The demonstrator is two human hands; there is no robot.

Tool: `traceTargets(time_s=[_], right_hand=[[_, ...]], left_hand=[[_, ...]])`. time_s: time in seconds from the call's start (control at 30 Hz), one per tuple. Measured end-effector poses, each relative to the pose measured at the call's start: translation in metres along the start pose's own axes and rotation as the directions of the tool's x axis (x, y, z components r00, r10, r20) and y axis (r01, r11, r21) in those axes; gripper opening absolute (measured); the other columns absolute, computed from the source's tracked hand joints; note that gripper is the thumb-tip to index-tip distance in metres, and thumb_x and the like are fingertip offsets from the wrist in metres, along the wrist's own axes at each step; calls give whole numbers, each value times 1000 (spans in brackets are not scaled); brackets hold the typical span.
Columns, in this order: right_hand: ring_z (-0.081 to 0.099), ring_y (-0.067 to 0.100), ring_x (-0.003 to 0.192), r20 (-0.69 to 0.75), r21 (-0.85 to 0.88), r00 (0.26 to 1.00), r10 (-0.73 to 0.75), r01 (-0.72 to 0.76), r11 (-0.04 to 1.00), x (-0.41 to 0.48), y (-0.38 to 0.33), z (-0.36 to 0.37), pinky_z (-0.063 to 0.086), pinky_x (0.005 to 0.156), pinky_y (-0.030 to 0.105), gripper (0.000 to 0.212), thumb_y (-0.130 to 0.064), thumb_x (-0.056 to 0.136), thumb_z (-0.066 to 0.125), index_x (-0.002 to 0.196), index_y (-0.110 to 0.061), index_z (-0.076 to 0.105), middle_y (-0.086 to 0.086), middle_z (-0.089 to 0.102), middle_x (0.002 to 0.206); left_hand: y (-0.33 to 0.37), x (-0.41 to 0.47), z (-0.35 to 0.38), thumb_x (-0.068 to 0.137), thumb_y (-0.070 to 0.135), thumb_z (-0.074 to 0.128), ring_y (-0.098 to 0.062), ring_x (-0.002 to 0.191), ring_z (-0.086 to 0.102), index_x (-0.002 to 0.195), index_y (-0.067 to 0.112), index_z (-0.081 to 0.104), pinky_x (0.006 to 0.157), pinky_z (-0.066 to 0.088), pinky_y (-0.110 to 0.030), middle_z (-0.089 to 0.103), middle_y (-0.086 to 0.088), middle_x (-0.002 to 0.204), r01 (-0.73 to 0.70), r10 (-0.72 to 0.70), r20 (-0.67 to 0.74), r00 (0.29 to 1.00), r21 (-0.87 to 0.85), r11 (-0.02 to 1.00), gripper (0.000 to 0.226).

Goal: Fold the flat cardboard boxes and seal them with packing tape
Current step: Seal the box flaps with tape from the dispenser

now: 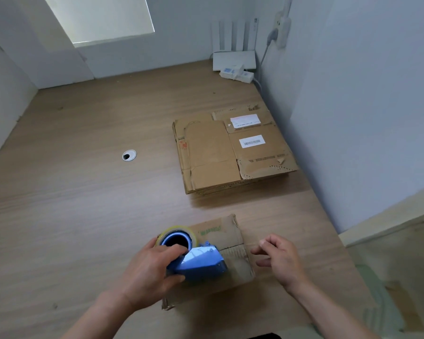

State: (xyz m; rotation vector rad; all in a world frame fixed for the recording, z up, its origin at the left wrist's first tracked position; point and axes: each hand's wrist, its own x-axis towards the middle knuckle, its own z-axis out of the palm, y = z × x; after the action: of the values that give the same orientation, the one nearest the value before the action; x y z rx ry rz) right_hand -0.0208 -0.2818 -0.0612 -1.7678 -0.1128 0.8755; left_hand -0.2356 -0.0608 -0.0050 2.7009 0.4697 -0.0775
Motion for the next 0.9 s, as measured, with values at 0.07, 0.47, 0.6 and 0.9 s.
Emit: traceTargets(time_s=[0.07,0.47,0.6,0.9], right_hand=[[67,26,77,-10,18,999,49,-49,999,2,0,9,56,64,40,28,-12,100,53,73,-8,59,16,68,78],[60,20,62,-137,84,990,-11,23,996,10,-10,18,54,59,37,26,-9,96,60,75,5,64,12,63,64],[52,16,52,-139,-3,977,-164,165,986,7,-5,19,49,52,37,27,-13,99,60,75,0,60,1,54,53],[49,18,52,-114,-186,993,-37,16,982,32,30,26,43,56,36,32,-22,96,65,65,-14,62,-4,55,51]], left_hand=[[0,2,-2,67,49,70,-17,84,51,108,38,58,68,27,-8,69,15,94,17,-17,8,1000,3,1000,44],[6,8,-3,72,54,65,-18,93,47,114,38,58,71,41,-31,65,15,101,129,-130,98,987,19,992,46],[9,8,-5,73,50,67,-19,91,49,114,37,59,67,30,-12,65,12,99,127,-123,104,987,-32,991,44],[15,14,-12,76,50,69,-15,96,47,118,39,57,77,46,-32,64,16,108,174,-173,151,973,11,985,45]])
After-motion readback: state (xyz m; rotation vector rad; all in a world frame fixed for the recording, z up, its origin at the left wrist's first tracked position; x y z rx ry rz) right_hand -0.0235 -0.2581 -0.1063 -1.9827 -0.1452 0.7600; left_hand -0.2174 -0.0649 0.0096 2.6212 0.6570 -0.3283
